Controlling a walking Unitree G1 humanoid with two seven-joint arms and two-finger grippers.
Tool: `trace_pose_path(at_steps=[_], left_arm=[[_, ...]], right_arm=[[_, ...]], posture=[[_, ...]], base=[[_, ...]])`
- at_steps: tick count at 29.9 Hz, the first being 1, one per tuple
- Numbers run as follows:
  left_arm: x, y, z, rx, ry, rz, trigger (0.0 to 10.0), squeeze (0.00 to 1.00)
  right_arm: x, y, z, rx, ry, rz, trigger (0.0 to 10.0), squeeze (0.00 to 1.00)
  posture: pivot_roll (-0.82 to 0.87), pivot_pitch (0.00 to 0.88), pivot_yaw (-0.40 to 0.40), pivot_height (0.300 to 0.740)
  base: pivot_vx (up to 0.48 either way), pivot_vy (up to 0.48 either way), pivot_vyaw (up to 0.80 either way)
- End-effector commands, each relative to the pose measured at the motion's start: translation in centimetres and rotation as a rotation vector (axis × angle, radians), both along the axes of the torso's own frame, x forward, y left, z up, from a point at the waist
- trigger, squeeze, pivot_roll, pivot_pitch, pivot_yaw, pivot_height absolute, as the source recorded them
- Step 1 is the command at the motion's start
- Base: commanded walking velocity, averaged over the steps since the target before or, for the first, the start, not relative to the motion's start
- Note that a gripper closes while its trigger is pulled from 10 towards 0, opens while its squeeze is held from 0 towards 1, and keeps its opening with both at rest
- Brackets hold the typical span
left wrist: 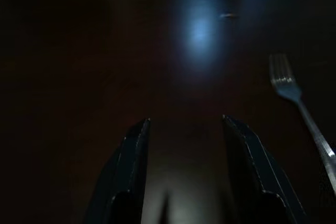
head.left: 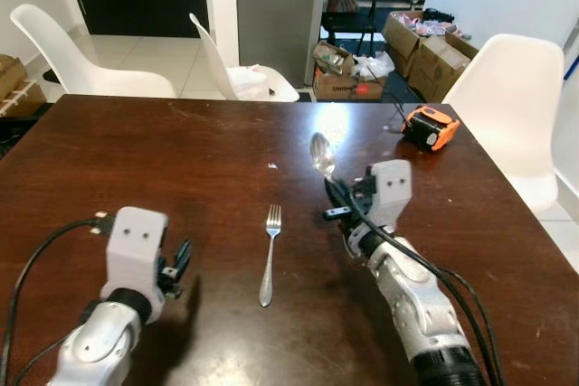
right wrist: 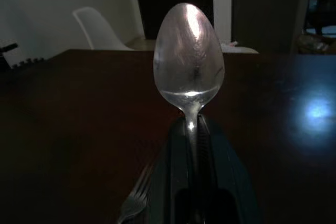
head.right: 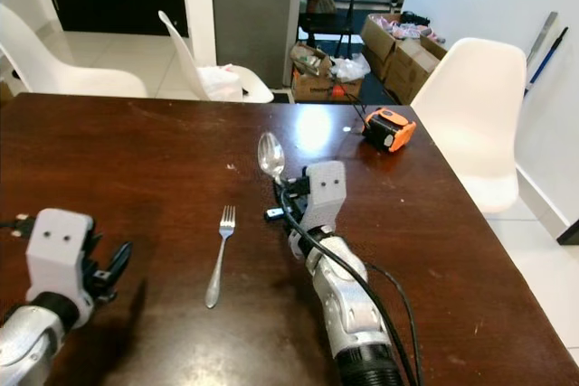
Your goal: Setting the table
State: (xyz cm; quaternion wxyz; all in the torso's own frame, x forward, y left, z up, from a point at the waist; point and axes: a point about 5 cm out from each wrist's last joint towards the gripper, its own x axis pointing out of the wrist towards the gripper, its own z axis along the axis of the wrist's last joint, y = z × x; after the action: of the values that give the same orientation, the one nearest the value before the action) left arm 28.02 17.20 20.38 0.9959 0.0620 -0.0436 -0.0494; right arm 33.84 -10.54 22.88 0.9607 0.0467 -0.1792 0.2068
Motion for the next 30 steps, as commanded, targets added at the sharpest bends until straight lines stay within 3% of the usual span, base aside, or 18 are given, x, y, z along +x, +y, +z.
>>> trace_pose_path(at_steps=[1,10,15,19,30], left_arm=[[0.0,-0.5,-0.5,-0.012,0.011,-0.016,10.0,0.00],[-0.6,-1.5,-0.8,-0.036,0.030,-0.097,10.0,0.00],[-0.7,-0.8,-0.9,-0.022,0.030,-0.070,10.0,0.00],[-0.1,0.4,-1.6,-0.022,0.042,0.015,10.0,0.00],[0.1,-0.2,-2.2,-0.047,0.048,0.012,10.0,0.00]], right_arm=[[-1.0,0.0,0.0,-0.011,-0.011,-0.017,10.0,0.00],[-3.0,-2.4,-2.8,0.081,0.127,-0.182,10.0,0.00],[-3.3,-3.4,-4.4,0.092,0.195,-0.251,10.0,0.00],[-3.3,-3.7,-4.9,0.086,0.220,-0.278,10.0,0.00],[-2.6,-3.4,-5.1,0.088,0.247,-0.274,10.0,0.00]], posture=[[0.10,0.154,0.044,0.740],[0.07,0.127,0.057,0.740],[0.06,0.117,0.071,0.740],[0.06,0.109,0.072,0.740],[0.07,0.095,0.062,0.740]], base=[[0.000,0.000,0.00],[0.000,0.000,0.00],[0.000,0.000,0.00],[0.000,0.000,0.00],[0.000,0.000,0.00]])
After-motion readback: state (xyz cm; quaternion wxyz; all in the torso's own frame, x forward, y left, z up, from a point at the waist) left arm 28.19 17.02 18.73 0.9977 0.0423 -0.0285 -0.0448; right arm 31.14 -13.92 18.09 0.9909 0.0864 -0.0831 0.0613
